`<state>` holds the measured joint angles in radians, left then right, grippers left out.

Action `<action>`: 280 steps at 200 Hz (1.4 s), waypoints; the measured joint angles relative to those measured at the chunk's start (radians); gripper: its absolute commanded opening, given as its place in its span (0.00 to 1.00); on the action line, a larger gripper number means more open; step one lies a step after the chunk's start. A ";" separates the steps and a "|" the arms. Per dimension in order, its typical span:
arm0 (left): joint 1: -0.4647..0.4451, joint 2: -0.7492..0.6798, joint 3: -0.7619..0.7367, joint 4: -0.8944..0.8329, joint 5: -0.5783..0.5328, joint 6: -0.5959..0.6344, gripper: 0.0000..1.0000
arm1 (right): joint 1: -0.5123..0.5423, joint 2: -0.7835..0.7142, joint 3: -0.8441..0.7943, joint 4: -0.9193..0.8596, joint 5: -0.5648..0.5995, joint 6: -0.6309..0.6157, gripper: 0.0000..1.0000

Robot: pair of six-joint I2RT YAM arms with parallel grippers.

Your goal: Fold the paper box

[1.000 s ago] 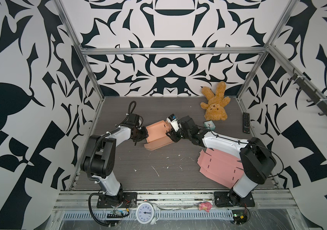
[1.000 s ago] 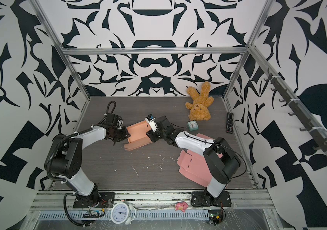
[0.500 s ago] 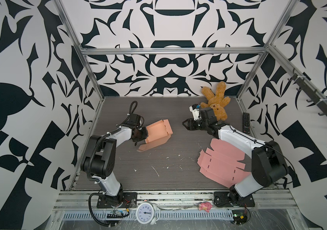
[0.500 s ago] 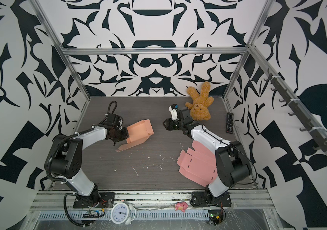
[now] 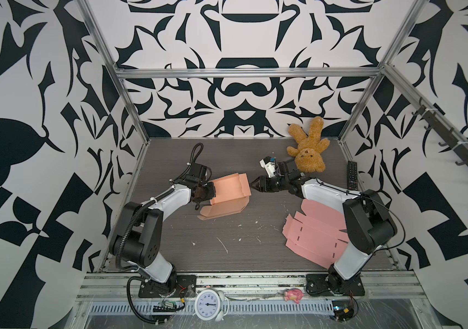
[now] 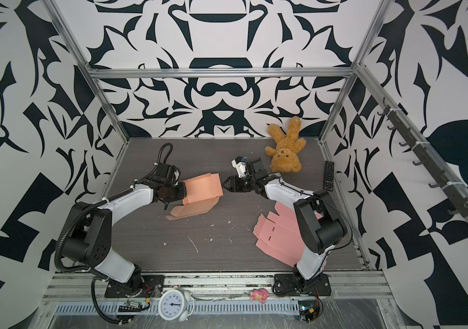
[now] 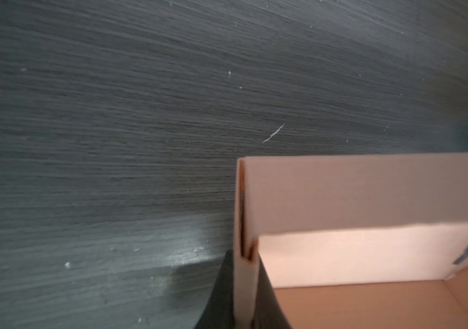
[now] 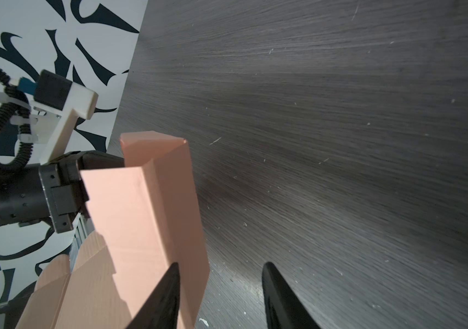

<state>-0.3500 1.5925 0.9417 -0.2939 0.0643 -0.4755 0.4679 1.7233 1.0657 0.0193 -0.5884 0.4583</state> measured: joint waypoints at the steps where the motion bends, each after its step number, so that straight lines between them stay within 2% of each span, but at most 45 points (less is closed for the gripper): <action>1: 0.000 0.000 0.000 0.000 -0.001 0.001 0.12 | 0.001 0.000 0.000 0.000 0.000 0.000 0.47; 81: -0.018 0.000 -0.002 -0.002 -0.036 0.012 0.12 | 0.069 0.011 0.068 -0.020 0.002 -0.039 0.39; 118: -0.026 0.000 -0.002 -0.003 -0.051 0.013 0.12 | 0.090 0.047 0.099 -0.056 0.040 -0.048 0.37; 186: -0.060 -0.017 -0.013 -0.002 -0.109 0.008 0.12 | 0.177 0.078 0.207 -0.217 0.235 -0.089 0.33; 236: -0.098 -0.091 -0.048 -0.010 -0.163 -0.019 0.12 | 0.228 0.111 0.299 -0.341 0.406 -0.099 0.34; 280: -0.123 -0.149 -0.080 -0.010 -0.187 -0.040 0.12 | 0.252 0.131 0.315 -0.397 0.499 -0.097 0.30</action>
<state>-0.4728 1.4433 0.8612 -0.3038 -0.1226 -0.5159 0.7197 1.8545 1.3804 -0.3779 -0.0895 0.3618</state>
